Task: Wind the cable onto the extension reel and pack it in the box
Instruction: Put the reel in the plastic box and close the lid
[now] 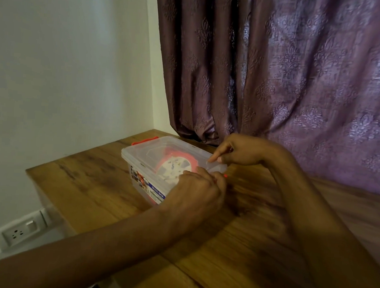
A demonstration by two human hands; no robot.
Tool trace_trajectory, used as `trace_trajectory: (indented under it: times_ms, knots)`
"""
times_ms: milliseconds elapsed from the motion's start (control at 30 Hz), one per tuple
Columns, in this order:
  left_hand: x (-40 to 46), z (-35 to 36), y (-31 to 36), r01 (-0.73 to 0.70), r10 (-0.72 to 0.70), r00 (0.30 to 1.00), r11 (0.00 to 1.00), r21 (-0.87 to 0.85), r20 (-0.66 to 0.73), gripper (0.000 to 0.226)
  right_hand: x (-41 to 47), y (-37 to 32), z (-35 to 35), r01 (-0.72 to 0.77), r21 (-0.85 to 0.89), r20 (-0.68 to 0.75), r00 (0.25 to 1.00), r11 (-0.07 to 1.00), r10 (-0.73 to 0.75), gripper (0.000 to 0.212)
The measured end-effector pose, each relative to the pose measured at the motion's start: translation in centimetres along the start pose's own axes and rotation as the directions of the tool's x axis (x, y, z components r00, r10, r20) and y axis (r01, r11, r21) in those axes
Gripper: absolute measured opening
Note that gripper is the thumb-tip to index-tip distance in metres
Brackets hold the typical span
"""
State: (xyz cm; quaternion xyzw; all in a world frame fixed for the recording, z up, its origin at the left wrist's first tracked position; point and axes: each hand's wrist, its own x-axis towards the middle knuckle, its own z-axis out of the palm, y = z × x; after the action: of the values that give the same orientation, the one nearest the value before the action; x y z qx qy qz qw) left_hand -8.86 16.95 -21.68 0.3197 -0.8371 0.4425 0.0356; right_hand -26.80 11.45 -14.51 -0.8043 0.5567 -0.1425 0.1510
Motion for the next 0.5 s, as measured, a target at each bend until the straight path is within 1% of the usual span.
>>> trace_trajectory:
  times_ms: [67, 100, 167, 233, 267, 333, 400, 433, 500]
  knots:
    - [-0.6, 0.7, -0.8, 0.008, -0.02, 0.994, 0.994, -0.11, -0.108, 0.04, 0.0, 0.0, -0.1, -0.001, 0.001, 0.009, 1.0, 1.0, 0.001, 0.026]
    - [-0.9, 1.1, -1.0, 0.03, -0.059, 0.987, 0.982, -0.188, -0.15, 0.041, 0.0, 0.0, -0.2, -0.002, 0.005, 0.016, 1.0, 1.0, 0.002, 0.026]
    - [-1.6, 2.0, -1.1, 0.103, -0.193, 0.957, 0.923, -0.371, -0.215, 0.037, -0.1, 0.1, -0.4, -0.005, 0.0, 0.041, 0.999, 1.0, 0.005, 0.026]
    - [-1.9, 2.8, -0.9, 0.173, -0.33, 0.91, 0.853, -0.493, -0.252, 0.034, -0.3, 0.1, -0.8, 0.003, -0.029, 0.063, 0.998, 1.0, -0.002, 0.026]
    - [-1.9, 3.3, -0.9, 0.2, -0.377, 0.892, 0.824, -0.529, -0.251, 0.033, -0.5, 0.1, -1.0, 0.017, -0.027, 0.076, 0.997, 0.999, -0.015, 0.027]
    - [-1.6, 3.9, -1.2, 0.253, -0.448, 0.868, 0.771, -0.585, -0.215, 0.033, -0.8, 0.0, -1.3, 0.054, 0.04, 0.119, 0.991, 0.998, -0.059, 0.03]
    - [-1.2, 4.4, -2.0, 0.303, -0.489, 0.855, 0.74, -0.601, -0.171, 0.042, -0.9, -0.5, -1.0, 0.089, 0.099, 0.165, 0.981, 0.991, -0.105, 0.036]
    - [-1.0, 4.6, -2.3, 0.3, -0.48, 0.86, 0.749, -0.591, -0.172, 0.048, -0.8, -0.8, -0.7, 0.106, 0.088, 0.176, 0.977, 0.99, -0.12, 0.04]
    - [-0.8, 5.1, -3.0, 0.256, -0.421, 0.892, 0.77, -0.584, -0.164, 0.058, -0.2, -1.2, 0.1, 0.127, 0.037, 0.171, 0.977, 0.991, -0.132, 0.043]
